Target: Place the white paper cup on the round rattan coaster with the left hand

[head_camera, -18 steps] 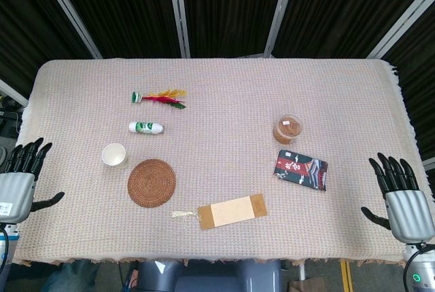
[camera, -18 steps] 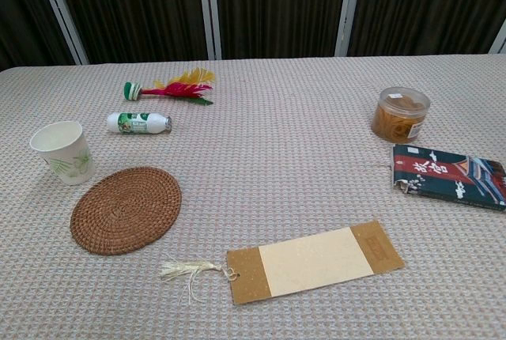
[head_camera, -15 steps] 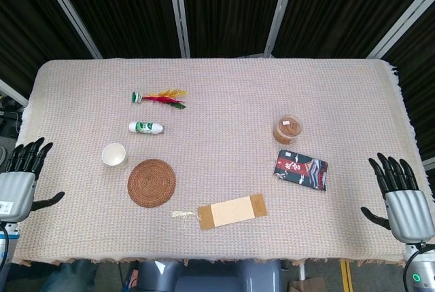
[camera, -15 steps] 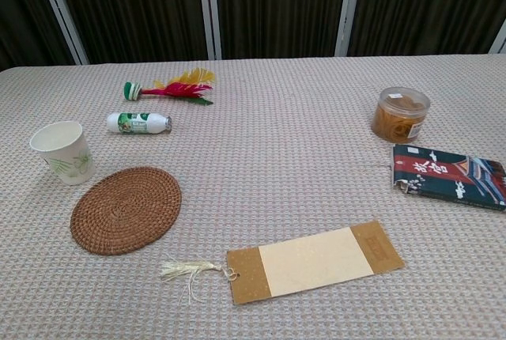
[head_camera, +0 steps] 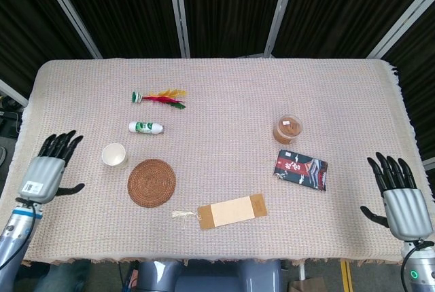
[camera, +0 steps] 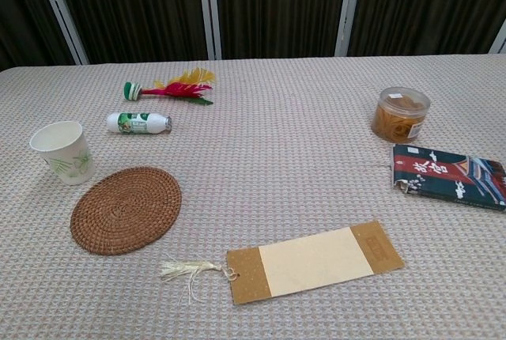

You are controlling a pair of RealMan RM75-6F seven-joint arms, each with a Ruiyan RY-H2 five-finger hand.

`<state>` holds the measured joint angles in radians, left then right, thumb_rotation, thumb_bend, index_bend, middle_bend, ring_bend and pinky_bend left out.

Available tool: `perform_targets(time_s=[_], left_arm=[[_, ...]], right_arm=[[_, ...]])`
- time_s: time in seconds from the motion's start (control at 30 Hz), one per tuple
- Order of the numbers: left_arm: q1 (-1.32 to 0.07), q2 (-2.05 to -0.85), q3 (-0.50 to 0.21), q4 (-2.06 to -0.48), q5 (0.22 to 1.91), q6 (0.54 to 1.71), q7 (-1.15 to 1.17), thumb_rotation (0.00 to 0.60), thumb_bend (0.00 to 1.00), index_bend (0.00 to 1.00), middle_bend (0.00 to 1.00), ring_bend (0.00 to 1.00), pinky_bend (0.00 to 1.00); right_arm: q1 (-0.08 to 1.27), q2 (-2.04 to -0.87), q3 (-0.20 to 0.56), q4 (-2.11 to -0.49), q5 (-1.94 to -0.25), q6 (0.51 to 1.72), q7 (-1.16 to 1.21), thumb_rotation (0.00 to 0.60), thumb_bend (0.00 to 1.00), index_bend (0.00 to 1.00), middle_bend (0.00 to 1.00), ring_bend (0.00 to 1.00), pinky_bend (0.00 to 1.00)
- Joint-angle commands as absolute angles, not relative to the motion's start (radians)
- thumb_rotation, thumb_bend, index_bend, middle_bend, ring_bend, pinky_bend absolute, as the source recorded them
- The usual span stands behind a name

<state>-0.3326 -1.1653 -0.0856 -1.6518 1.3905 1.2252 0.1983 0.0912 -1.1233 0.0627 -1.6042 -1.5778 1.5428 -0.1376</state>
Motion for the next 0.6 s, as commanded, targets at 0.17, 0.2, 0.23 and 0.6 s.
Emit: perform_targets(time_s=[0.17, 0.2, 0.23, 0.6], left_arm=[[-0.524, -1.330, -0.150, -1.471, 1.273, 0.983, 0.326, 0.600, 0.00, 0.00, 0.00, 0.00, 0.12], [-0.535, -1.345, -0.152, -1.452, 1.262, 0.969, 0.334, 0.600, 0.01, 0.00, 0.00, 0.00, 0.15], [-0.544, -1.358, -0.153, -1.435, 1.252, 0.956, 0.342, 0.600, 0.02, 0.00, 0.00, 0.00, 0.17], [-0.594, -1.429, -0.153, -1.333, 1.181, 0.873, 0.346, 0.600, 0.08, 0.32, 0.34, 0.26, 0.40]], right_arm=[[0.104, -1.146, 0.084, -1.594, -1.535, 1.518, -0.191, 0.600, 0.00, 0.00, 0.00, 0.00, 0.00], [0.105, -1.148, 0.086, -1.592, -1.528, 1.515, -0.194, 0.600, 0.00, 0.00, 0.00, 0.00, 0.00], [0.106, -1.150, 0.089, -1.591, -1.522, 1.511, -0.197, 0.600, 0.00, 0.00, 0.00, 0.00, 0.00], [0.116, -1.160, 0.100, -1.573, -1.482, 1.481, -0.201, 0.600, 0.00, 0.00, 0.00, 0.00, 0.00]])
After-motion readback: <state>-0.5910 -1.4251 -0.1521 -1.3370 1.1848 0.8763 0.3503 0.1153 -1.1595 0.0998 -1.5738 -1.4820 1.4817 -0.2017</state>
